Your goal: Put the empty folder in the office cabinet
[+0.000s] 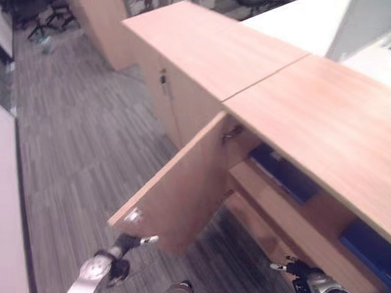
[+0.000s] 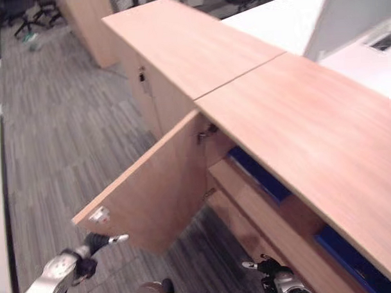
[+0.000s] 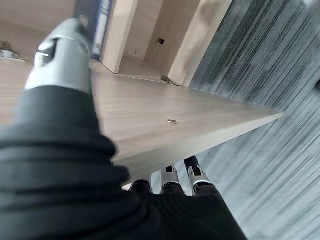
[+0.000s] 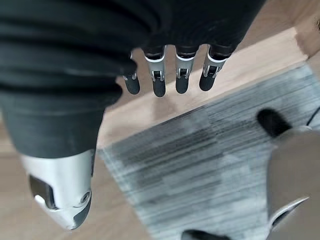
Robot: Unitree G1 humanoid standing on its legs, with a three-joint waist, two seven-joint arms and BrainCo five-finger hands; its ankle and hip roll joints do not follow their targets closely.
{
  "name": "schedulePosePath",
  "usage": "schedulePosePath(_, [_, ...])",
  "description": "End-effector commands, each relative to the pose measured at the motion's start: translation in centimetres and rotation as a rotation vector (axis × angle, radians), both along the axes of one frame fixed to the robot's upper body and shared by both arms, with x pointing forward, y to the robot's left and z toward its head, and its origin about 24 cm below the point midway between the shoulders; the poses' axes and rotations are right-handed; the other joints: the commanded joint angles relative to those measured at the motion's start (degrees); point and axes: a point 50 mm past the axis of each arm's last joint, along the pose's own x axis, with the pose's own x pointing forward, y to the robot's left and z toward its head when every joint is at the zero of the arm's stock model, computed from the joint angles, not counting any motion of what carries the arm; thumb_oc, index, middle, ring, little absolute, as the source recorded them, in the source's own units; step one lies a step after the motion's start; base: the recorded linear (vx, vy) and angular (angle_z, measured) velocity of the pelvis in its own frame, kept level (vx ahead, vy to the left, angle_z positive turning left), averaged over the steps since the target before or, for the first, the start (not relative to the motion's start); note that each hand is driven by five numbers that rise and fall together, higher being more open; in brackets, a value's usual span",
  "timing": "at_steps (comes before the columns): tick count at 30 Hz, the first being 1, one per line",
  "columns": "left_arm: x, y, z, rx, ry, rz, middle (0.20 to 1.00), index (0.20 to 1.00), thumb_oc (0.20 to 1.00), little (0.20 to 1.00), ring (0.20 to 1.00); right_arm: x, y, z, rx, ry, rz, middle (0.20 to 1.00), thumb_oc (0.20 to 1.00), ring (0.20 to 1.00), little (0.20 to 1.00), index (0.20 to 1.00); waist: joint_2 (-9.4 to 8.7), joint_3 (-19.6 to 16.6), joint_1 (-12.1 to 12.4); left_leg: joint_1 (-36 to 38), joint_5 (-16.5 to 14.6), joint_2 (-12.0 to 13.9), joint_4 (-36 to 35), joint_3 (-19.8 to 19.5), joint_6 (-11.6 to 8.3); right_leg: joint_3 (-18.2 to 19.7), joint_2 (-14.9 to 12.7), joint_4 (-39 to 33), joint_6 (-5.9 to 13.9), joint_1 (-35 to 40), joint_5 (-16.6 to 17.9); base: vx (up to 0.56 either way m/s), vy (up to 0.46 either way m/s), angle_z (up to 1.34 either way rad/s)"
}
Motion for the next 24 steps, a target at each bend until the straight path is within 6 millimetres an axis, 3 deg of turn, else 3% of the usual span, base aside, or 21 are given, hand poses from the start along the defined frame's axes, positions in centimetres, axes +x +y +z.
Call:
schedulePosePath(1, [5.2,-6.6,2.9,-0.198,-0.207,-0.199,1.0,1.0,1.0,1.0,1.0,1.4,-0.6,0.6,-0.035,-0.035,0.033,1.0,1.0,1.0,1.0,1.0,0.92,-0.5,-3.07,-6.17,3.8,0.36,-5.91,-3.19,-2.74,1.19,3.74,-0.29,0.58,2.83,-6.12,-0.11,-0.338,-0.75])
schedulePosePath(3, [5.5,-8.1,3.2,-0.245,-0.23,-0.205,1.0,1.0,1.0,1.0,1.0,0.5,-1.4,0.6,-0.052,-0.015,0.011,1.0,1.0,1.0,1.0,1.0,3.07,-0.38,-5.22,-6.22,6.78,3.4,-5.9,-3.58,-4.93,2.85,7.45,-3.84,-1.08,4.25,-9.31,-0.13,-0.342,-0.22])
schedulePosePath(5, [5.7,-8.5,3.3,-0.257,-0.236,-0.205,1.0,1.0,1.0,1.0,1.0,0.2,-1.8,0.7,-0.06,-0.01,0.002,1.0,1.0,1.0,1.0,1.0,4.0,-0.2,-5.72,-6.13,7.87,4.45,-6.13,-3.59,-5.57,3.11,8.69,-4.8,-1.69,4.55,-9.49,-0.09,-0.186,-0.18])
schedulePosePath(9, [6.0,-10.6,3.2,-0.311,-0.241,-0.214,1.0,1.0,1.0,1.0,1.0,-1.4,-3.5,0.9,-0.104,0.025,-0.046,1.0,1.0,1.0,1.0,1.0,7.22,1.11,-8.94,-6.02,11.99,8.7,-6.0,-2.92,-8.14,5.0,12.43,-5.47,-3.46,5.14,-12.49,-0.13,-0.202,-0.4])
schedulePosePath(16, [5.9,-12.0,2.6,-0.334,-0.221,-0.208,1.0,1.0,1.0,1.0,1.0,-2.6,-4.9,1.1,-0.14,0.063,-0.076,1.0,1.0,1.0,1.0,1.0,8.89,2.89,-12.31,-4.67,15.09,12.57,-4.88,-0.94,-9.93,7.38,14.85,-5.47,-4.87,4.78,-14.04,-0.09,-0.105,-0.3])
schedulePosePath(17, [5.9,-11.9,2.6,-0.33,-0.222,-0.205,1.0,1.0,1.0,1.0,1.0,-2.6,-5.1,1.2,-0.147,0.067,-0.078,1.0,1.0,1.0,1.0,1.0,8.32,3.56,-12.15,-4.8,15.34,11.96,-3.97,-3.09,-9.82,8.26,14.79,-5.47,-4.86,4.59,-14.14,-0.17,-0.174,-0.88])
schedulePosePath(18, [6.0,-12.0,2.7,-0.335,-0.228,-0.197,1.0,1.0,1.0,1.0,1.0,-2.7,-5.3,1.3,-0.152,0.075,-0.074,1.0,1.0,1.0,1.0,1.0,7.49,4.0,-11.43,-6.75,15.06,10.2,-1.79,-8.72,-8.81,9.95,14.95,-5.47,-5.19,3.45,-13.44,-0.14,-0.22,-1.26])
schedulePosePath(20, [6.1,-11.9,2.9,-0.332,-0.242,-0.188,1.0,1.0,1.0,1.0,1.0,-2.9,-5.3,1.2,-0.155,0.091,-0.062,1.0,1.0,1.0,1.0,1.0,5.95,4.14,-10.54,-7.42,10.5,5.59,-0.29,-16.2,-6.77,12.51,14.73,-5.47,-5.6,2.37,-12.57,-0.05,-0.23,-1.67])
schedulePosePath(21, [6.1,-11.7,3.1,-0.332,-0.252,-0.185,1.0,1.0,1.0,1.0,1.0,-2.9,-5.3,1.2,-0.155,0.096,-0.055,1.0,1.0,1.0,1.0,1.0,5.37,3.97,-10.34,-7.15,7.83,3.48,0.19,-18.36,-5.91,13.83,14.81,-5.47,-5.75,1.9,-12.2,-0.01,-0.13,-1.32])
schedulePosePath(22, [6.1,-11.7,3.1,-0.332,-0.252,-0.185,1.0,1.0,1.0,1.0,1.0,-2.9,-5.3,1.2,-0.155,0.096,-0.055,1.0,1.0,1.0,1.0,1.0,5.42,3.82,-10.28,-7.46,7.96,3.54,0.27,-18.35,-5.85,13.88,14.86,-5.47,-5.74,1.59,-11.98,0.03,-0.136,-0.88])
schedulePosePath(23, [6.2,-11.3,3.2,-0.329,-0.265,-0.169,1.0,1.0,1.0,1.0,1.0,-2.8,-5.2,1.2,-0.155,0.1,-0.042,1.0,1.0,1.0,1.0,1.0,4.57,3.45,-10.02,-6.85,4.17,-0.66,1.47,-21.83,-4.39,16.4,15.28,-5.47,-6.24,1.0,-11.11,0.03,-0.079,-0.62])
schedulePosePath(24, [6.2,-11.3,3.2,-0.329,-0.265,-0.169,1.0,1.0,1.0,1.0,1.0,-2.8,-5.1,1.2,-0.155,0.101,-0.042,1.0,1.0,1.0,1.0,1.0,4.51,3.44,-9.98,-6.82,4.01,-0.72,1.58,-21.76,-4.32,16.45,15.2,-5.47,-6.19,1.04,-11.18,0.08,-0.115,-0.66])
